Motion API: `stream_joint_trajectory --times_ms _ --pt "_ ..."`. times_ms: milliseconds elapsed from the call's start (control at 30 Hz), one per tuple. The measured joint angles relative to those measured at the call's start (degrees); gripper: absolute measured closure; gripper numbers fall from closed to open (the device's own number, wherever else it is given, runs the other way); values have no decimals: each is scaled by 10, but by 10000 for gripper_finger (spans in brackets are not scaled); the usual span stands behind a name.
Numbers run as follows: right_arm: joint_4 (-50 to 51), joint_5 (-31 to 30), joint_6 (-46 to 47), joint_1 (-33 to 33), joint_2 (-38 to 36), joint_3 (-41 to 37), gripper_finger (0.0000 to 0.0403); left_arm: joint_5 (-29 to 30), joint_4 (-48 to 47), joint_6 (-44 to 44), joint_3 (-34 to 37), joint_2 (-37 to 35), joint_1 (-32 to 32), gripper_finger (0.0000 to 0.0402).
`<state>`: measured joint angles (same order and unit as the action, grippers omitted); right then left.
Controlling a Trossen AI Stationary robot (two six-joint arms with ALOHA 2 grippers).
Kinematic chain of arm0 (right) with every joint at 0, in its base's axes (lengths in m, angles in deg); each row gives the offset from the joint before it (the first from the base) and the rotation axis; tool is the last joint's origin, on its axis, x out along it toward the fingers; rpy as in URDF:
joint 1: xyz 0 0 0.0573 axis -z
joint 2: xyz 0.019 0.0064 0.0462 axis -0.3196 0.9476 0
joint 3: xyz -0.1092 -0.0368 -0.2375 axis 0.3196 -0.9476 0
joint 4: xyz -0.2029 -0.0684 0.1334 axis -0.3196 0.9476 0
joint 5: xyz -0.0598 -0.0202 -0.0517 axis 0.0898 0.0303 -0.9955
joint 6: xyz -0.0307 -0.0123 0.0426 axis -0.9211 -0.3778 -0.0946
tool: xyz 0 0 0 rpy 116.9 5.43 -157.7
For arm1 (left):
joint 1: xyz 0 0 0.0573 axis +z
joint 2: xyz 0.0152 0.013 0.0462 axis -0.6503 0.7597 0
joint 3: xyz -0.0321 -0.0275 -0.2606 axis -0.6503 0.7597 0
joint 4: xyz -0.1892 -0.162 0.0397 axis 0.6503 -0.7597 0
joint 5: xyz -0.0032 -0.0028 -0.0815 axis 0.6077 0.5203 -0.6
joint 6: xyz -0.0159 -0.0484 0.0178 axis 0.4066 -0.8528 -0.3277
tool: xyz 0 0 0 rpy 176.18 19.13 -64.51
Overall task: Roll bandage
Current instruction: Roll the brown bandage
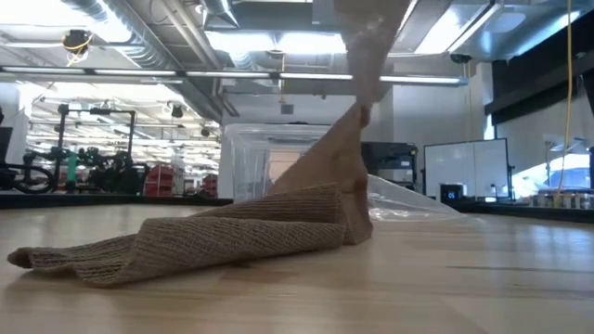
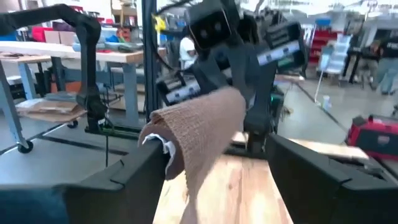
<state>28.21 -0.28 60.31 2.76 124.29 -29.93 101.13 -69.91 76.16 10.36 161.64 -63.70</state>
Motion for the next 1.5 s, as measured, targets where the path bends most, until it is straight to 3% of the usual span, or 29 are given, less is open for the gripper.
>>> stream_joint_trajectory --times_ms 367,533,700,900,1133,1267,1500 --pt "5 1 -3 0 1 0 278 -2 5 -30 0 0 3 401" --pt "5 6 6 0 1 0 312 -6 5 -21 0 0 4 388" --pt "4 3 28 1 16 0 308 -15 4 2 0 0 3 338" --pt "0 -8 40 3 27 0 275 -22 15 43 0 2 -6 280" --pt "-2 -13 43 2 26 1 241 -13 30 59 0 2 -13 255" --pt "-2 -11 43 2 26 1 241 -10 30 54 0 2 -13 276" --pt "30 -6 30 1 20 25 241 -6 35 56 0 1 -16 385"
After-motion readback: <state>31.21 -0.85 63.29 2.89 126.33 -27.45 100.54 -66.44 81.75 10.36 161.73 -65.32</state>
